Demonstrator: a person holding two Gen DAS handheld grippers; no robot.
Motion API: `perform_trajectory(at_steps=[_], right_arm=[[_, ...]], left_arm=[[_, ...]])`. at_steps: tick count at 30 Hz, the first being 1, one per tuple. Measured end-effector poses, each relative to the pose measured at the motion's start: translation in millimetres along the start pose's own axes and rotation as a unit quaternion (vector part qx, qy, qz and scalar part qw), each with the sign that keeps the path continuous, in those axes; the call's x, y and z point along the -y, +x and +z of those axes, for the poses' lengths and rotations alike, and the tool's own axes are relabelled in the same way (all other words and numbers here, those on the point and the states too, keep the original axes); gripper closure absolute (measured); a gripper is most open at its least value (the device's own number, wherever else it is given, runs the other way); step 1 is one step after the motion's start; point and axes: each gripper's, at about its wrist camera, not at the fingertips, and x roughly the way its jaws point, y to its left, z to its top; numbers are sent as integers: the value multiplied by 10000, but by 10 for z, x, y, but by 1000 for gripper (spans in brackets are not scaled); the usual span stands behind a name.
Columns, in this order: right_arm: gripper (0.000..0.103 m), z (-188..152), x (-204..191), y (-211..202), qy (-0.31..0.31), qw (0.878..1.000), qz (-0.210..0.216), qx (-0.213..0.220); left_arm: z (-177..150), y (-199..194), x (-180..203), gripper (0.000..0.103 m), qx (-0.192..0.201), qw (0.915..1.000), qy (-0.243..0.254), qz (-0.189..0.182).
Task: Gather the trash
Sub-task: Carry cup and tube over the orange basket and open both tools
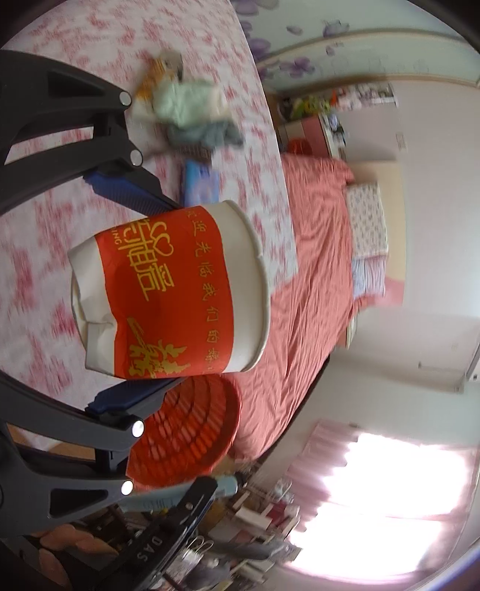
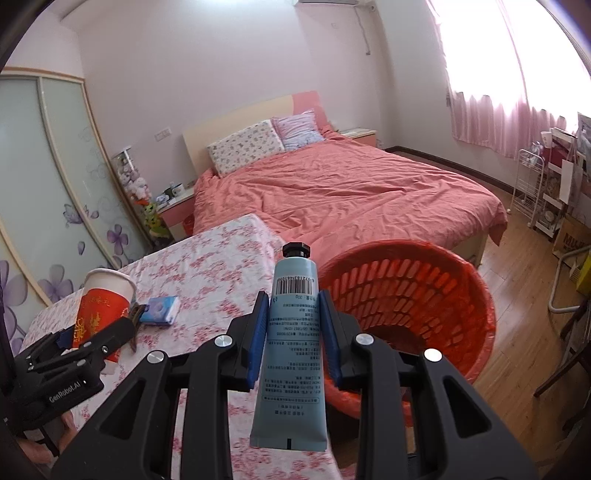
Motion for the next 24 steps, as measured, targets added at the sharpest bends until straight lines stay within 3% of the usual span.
perform_trajectory(at_steps=[8,19,21,22,24], right_arm=[[75,89,535,135,475,9987,-205,15],[74,212,1060,500,1080,9939,-170,-160],[65,211,1094,541,1152,9931,-146,-163],[56,206,1101,552,1149,9931,-152,-163],[52,184,1089,538,1085,9938,-224,-140]], left_arm=[[86,471,677,26,-164,9973,358,-613],[172,1248,1256,24,-599,9920,607,-930],[149,1362,1239,21,-710,9921,591,-843],[135,1385,1203,20,-740,9925,572,-791],[96,1417,1099,18,-773,9936,496,-665]])
